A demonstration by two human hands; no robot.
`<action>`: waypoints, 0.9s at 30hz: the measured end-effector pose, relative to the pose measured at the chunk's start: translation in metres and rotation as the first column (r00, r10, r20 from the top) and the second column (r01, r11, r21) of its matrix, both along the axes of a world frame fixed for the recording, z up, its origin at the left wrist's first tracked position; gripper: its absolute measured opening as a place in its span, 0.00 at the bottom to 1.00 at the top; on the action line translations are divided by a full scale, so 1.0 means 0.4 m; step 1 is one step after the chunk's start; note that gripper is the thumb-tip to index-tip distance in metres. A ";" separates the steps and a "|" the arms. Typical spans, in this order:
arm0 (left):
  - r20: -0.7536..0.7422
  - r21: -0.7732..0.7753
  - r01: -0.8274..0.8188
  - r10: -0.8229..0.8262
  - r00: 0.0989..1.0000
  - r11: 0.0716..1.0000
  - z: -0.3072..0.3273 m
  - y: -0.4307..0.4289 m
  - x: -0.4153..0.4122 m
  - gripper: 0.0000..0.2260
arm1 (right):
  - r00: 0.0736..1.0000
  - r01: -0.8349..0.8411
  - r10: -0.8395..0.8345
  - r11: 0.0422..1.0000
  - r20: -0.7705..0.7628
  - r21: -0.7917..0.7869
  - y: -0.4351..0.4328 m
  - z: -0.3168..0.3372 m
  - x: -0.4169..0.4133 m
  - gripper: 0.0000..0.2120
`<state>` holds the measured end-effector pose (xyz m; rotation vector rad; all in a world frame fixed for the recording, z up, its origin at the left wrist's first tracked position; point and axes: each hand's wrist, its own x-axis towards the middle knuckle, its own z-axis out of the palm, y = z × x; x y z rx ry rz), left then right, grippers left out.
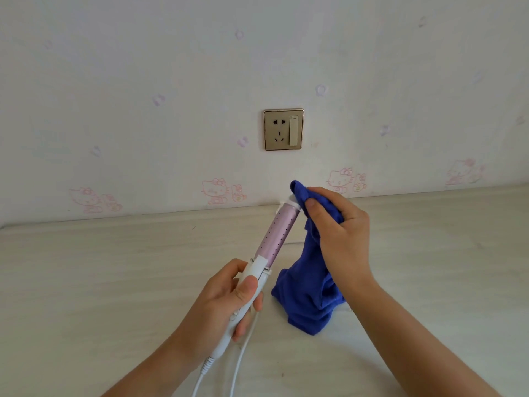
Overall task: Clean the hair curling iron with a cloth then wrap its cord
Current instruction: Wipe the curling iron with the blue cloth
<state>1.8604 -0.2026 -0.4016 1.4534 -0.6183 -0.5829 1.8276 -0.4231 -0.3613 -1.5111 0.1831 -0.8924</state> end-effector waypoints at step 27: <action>0.000 -0.015 -0.054 0.054 0.999 0.998 0.010 -0.002 0.013 0.18 | 0.949 -0.317 0.312 0.938 -0.053 -0.143 0.044 -0.025 -0.003 0.14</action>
